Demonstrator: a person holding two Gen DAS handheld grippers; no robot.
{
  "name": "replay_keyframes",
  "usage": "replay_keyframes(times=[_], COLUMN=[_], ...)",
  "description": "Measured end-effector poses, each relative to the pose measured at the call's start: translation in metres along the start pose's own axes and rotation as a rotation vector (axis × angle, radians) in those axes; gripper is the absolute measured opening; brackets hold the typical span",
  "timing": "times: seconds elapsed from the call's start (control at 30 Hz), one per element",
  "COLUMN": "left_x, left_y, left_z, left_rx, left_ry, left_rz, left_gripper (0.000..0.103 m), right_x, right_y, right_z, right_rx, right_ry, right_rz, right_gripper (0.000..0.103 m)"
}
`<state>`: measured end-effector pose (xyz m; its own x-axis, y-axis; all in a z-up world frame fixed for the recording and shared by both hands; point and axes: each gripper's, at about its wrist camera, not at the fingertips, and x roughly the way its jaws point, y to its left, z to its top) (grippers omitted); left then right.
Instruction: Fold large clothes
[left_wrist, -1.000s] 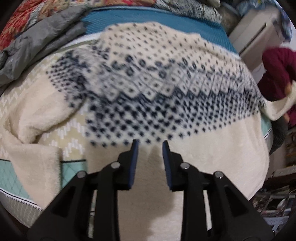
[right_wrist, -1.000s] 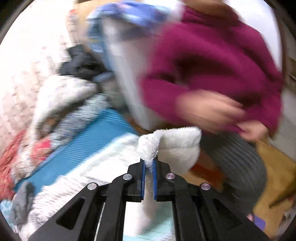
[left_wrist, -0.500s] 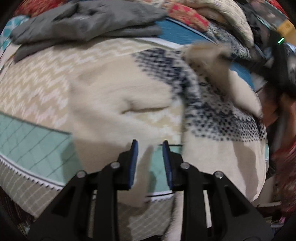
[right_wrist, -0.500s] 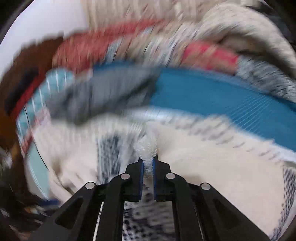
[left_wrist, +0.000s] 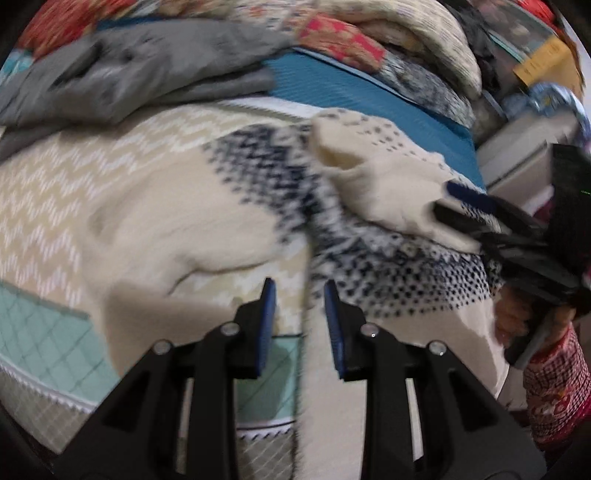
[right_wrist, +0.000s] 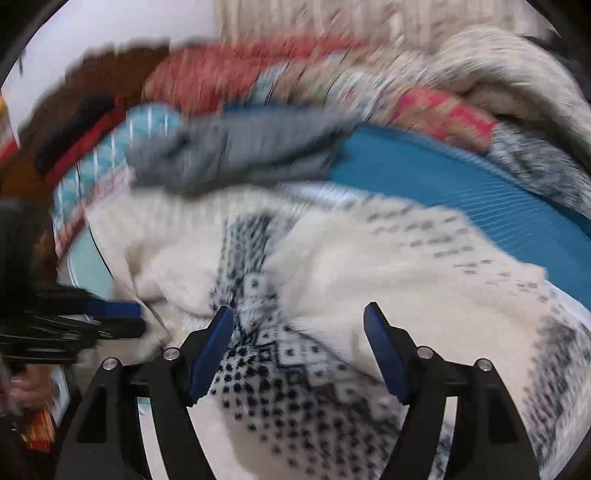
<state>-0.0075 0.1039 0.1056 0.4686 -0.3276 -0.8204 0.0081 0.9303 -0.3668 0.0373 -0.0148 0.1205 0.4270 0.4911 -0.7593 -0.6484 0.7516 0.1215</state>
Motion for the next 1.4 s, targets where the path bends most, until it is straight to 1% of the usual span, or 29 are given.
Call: replay_keyframes(times=[0.07,0.13,0.17,0.23,0.27,0.3,0.33,0.4,0.43,0.5,0.57,0.67,0.7,0.73,0.77,0.8,0.83,0.9,0.93,0.97,1.03,1.07,1.13,1.17,1.2,1.27,1.33,1.37,1.4], left_x=[0.004,0.015,0.024,0.042,0.054,0.072,0.089,0.112,0.127,0.146,0.157,0.161,0.161,0.161,0.16,0.159,0.157,0.156,0.164,0.176,0.182,0.179,0.17,0.164,0.155,0.14,0.131,0.128,0.133], left_y=[-0.015,-0.031,-0.037,-0.042,-0.042,-0.044,-0.046,-0.055,-0.057,-0.055,-0.053,-0.054,-0.054,-0.054,-0.054,-0.055,-0.056,-0.055,-0.054,-0.052,-0.054,-0.058,-0.061,-0.059,-0.054,-0.05,-0.051,-0.051,-0.06], left_z=[0.011,0.029,0.04,0.056,0.064,0.072,0.08,0.087,0.09,0.09,0.088,0.083,0.082,0.083,0.084,0.086,0.09,0.092,0.094,0.093,0.09,0.088,0.088,0.088,0.087,0.085,0.083,0.081,0.085], left_rx=[0.065,0.129,0.156,0.192,0.204,0.212,0.216,0.222,0.216,0.198,0.199,0.237,0.24,0.241,0.238,0.231,0.217,0.209,0.213,0.222,0.262,0.286,0.285,0.268,0.247,0.217,0.214,0.221,0.223], left_ry=[-0.012,-0.026,-0.035,-0.05,-0.047,-0.03,-0.011,0.014,0.036,0.071,0.083,0.06,0.056,0.053,0.048,0.039,0.014,-0.021,-0.015,0.003,-0.022,-0.032,-0.029,-0.029,-0.035,-0.062,-0.084,-0.086,-0.077], left_rz=[0.003,-0.003,-0.009,-0.005,-0.003,0.001,0.016,0.043,0.05,0.069,0.08,0.09,0.09,0.09,0.093,0.094,0.092,0.113,0.146,0.163,0.183,0.196,0.178,0.154,0.128,0.103,0.095,0.101,0.114], left_gripper=[0.025,0.025,0.025,0.025,0.025,0.025,0.025,0.025,0.025,0.025,0.025,0.025,0.025,0.025,0.025,0.025,0.025,0.025,0.025,0.025,0.026,0.026,0.027,0.027,0.027,0.027,0.03,0.034,0.035], right_x=[-0.042,-0.071,-0.083,-0.093,-0.092,-0.087,-0.081,-0.064,-0.057,-0.03,0.008,0.054,0.062,0.068,0.069,0.065,0.061,0.065,0.074,0.086,0.087,0.069,0.022,0.004,-0.023,-0.062,-0.081,-0.085,-0.082], right_y=[-0.048,-0.107,-0.148,-0.216,-0.25,-0.288,-0.314,-0.351,-0.358,-0.364,-0.355,-0.335,-0.332,-0.329,-0.329,-0.332,-0.334,-0.34,-0.34,-0.337,-0.329,-0.325,-0.328,-0.328,-0.327,-0.319,-0.304,-0.299,-0.298], right_z=[-0.012,-0.029,-0.042,-0.061,-0.069,-0.074,-0.073,-0.051,-0.038,-0.014,0.004,0.007,0.007,0.009,0.012,0.02,0.029,0.038,0.037,0.034,0.031,0.031,0.02,0.013,-0.002,-0.035,-0.065,-0.08,-0.088], right_rx=[0.121,0.263,0.363,0.542,0.63,0.727,0.782,0.806,0.788,0.742,0.646,0.493,0.463,0.439,0.45,0.483,0.496,0.527,0.523,0.503,0.457,0.461,0.543,0.572,0.599,0.593,0.588,0.6,0.615], right_ry=[-0.093,-0.144,-0.152,-0.131,-0.103,-0.066,-0.036,0.001,0.023,0.11,0.219,0.34,0.351,0.344,0.319,0.257,0.196,0.142,0.152,0.191,0.196,0.142,0.013,-0.032,-0.076,-0.127,-0.142,-0.133,-0.119], right_rz=[-0.031,-0.123,-0.2,-0.283,-0.298,-0.297,-0.286,-0.237,-0.228,-0.203,-0.186,-0.214,-0.245,-0.27,-0.256,-0.252,-0.295,-0.367,-0.392,-0.404,-0.408,-0.389,-0.276,-0.253,-0.262,-0.324,-0.373,-0.372,-0.364], right_gripper=[0.074,0.075,0.075,0.075,0.075,0.075,0.075,0.075,0.075,0.075,0.075,0.073,0.046,0.026,0.014,0.014,0.014,0.013,0.013,0.014,0.014,0.014,0.022,0.038,0.063,0.081,0.086,0.087,0.088])
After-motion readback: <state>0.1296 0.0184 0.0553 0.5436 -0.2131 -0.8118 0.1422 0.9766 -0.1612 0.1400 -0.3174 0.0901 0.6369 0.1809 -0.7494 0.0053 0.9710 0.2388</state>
